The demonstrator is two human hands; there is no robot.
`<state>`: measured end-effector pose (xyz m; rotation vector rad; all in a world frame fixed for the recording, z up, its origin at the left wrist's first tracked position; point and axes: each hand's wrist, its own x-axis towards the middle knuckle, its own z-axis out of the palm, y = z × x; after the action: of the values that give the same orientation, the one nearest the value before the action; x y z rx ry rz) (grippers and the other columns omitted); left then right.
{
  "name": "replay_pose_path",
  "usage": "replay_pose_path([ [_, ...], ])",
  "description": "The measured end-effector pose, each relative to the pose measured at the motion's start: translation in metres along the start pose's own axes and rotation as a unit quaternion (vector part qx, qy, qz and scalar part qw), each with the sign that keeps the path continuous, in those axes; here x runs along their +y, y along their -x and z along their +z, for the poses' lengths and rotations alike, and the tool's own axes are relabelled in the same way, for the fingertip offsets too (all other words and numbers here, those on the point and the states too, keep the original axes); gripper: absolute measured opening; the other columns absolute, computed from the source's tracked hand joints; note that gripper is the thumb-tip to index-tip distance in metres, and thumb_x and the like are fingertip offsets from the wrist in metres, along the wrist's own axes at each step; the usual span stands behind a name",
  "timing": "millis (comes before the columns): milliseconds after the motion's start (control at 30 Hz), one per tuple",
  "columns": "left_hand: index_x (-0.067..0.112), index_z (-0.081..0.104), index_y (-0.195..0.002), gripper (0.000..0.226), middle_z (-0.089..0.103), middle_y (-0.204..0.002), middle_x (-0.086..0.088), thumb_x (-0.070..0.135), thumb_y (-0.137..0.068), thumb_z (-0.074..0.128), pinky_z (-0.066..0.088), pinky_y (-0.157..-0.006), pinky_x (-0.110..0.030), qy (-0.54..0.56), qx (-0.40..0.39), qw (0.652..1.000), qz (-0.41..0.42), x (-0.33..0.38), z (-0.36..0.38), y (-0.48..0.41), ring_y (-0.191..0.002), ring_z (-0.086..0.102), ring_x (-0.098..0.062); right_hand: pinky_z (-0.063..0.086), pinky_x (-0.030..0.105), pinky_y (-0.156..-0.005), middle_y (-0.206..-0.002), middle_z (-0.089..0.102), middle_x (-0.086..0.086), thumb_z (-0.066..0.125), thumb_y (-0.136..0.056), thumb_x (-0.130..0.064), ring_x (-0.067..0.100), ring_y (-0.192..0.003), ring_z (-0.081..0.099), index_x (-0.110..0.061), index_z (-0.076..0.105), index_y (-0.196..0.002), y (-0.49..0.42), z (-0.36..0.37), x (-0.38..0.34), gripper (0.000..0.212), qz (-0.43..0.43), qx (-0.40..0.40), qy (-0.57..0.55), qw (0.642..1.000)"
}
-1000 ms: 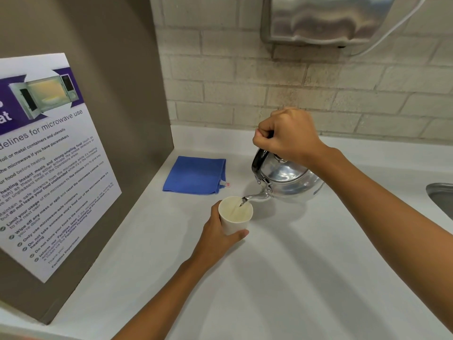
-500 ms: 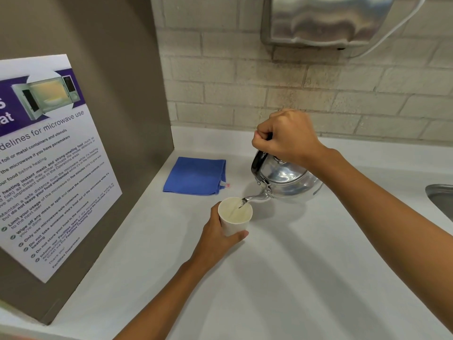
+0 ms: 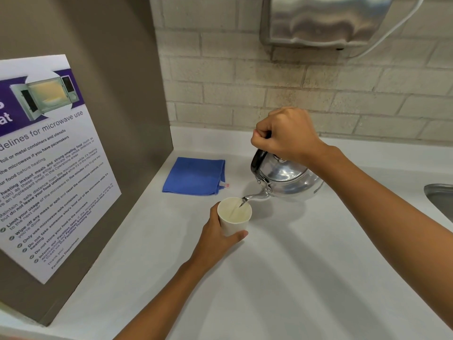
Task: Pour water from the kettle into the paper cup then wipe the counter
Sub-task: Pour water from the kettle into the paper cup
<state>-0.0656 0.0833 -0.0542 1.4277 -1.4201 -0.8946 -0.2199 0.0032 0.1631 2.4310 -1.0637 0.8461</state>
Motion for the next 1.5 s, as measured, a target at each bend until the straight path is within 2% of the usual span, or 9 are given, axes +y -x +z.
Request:
replay_pose_path([
  [200,0.043,0.025,-0.121,0.08,0.044,-0.12,0.019,0.038,-0.064,0.081,0.041,-0.088,-0.022,0.004,-0.001,1.0,0.0,-0.0017,-0.0001,-0.0004,-0.11,0.047,-0.009,0.018,0.017,-0.047,-0.042,0.037,0.006,0.055,-0.068,-0.014,0.023,-0.044,0.033,-0.015,0.036,-0.044,-0.0008,0.0009,-0.0002,0.03,0.003,0.0,0.004,1.0],
  [667,0.043,0.023,-0.121,0.081,0.042,-0.12,0.018,0.038,-0.064,0.08,0.041,-0.088,-0.021,-0.002,-0.002,1.0,0.001,-0.0039,0.001,-0.0028,-0.111,0.045,-0.008,0.016,0.016,-0.047,-0.041,0.034,0.004,0.055,-0.068,-0.012,0.021,-0.044,0.03,-0.015,0.035,-0.044,-0.0027,-0.0017,-0.0008,0.031,-0.008,-0.005,0.009,1.0],
  [900,0.036,0.026,-0.127,0.083,0.042,-0.123,0.015,0.037,-0.064,0.08,0.042,-0.089,-0.022,0.001,-0.001,1.0,0.003,-0.0037,0.0005,-0.0019,-0.112,0.045,-0.01,0.013,0.016,-0.046,-0.042,0.035,0.004,0.055,-0.068,-0.013,0.021,-0.045,0.031,-0.015,0.035,-0.044,-0.004,-0.0025,-0.0013,0.031,-0.007,-0.01,0.015,1.0],
  [1500,0.04,0.023,-0.122,0.08,0.04,-0.123,0.015,0.037,-0.065,0.08,0.041,-0.089,-0.02,-0.003,-0.003,1.0,0.004,-0.0012,0.0013,-0.0022,-0.112,0.043,-0.009,0.012,0.017,-0.046,-0.042,0.034,0.003,0.053,-0.069,-0.013,0.02,-0.044,0.029,-0.015,0.035,-0.045,-0.0048,-0.0047,-0.002,0.03,-0.011,-0.02,0.017,1.0],
])
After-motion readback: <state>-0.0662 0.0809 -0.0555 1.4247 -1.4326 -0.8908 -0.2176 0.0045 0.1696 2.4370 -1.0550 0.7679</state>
